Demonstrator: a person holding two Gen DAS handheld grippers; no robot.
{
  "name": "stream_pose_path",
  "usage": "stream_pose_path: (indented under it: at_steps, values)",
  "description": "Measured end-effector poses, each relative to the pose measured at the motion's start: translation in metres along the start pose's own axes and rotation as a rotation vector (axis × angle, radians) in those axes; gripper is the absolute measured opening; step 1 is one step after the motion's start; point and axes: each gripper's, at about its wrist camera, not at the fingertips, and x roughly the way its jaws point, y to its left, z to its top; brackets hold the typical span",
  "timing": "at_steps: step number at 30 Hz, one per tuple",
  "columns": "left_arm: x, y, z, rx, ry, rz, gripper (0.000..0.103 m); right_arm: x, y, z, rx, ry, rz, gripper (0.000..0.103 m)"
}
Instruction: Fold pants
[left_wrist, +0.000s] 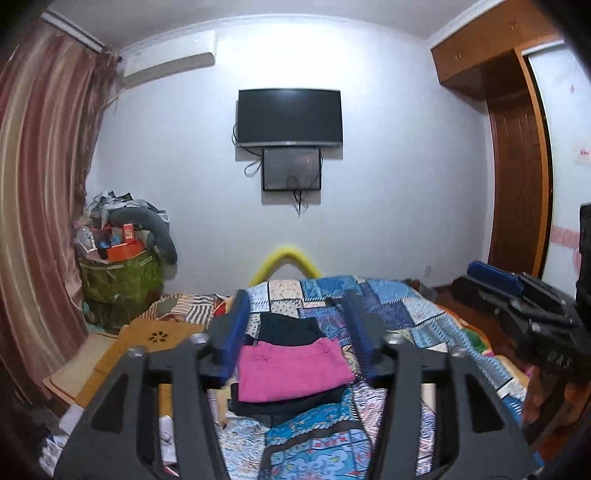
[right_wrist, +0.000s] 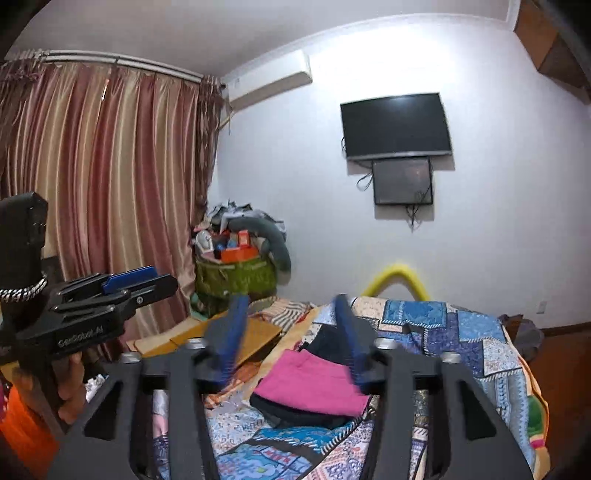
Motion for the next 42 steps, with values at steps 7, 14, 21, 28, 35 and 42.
stream_pose_path:
  at_steps: [7, 14, 21, 28, 35, 42]
  values:
    - [-0.021, 0.002, -0.010, -0.048, -0.033, 0.007, 0.094, -0.014, 0.007, -0.005, 0.001, -0.037, -0.083, 0.093]
    - [-0.028, 0.001, -0.016, -0.030, -0.051, 0.051, 0.102, -0.018, 0.009, -0.003, 0.015, -0.035, -0.116, 0.103]
    - [-0.027, 0.000, -0.020, -0.032, -0.036, 0.048, 0.103, -0.027, 0.009, -0.010, 0.016, -0.030, -0.119, 0.103]
    - [-0.022, 0.000, -0.022, -0.041, -0.020, 0.048, 0.103, -0.029, 0.008, -0.015, 0.019, -0.020, -0.121, 0.103]
    - [-0.016, -0.003, -0.025, -0.037, -0.005, 0.052, 0.103, -0.028, 0.007, -0.018, 0.022, -0.006, -0.128, 0.103]
    - [-0.011, 0.000, -0.027, -0.051, 0.014, 0.038, 0.103, -0.030, 0.006, -0.018, 0.024, 0.000, -0.135, 0.103]
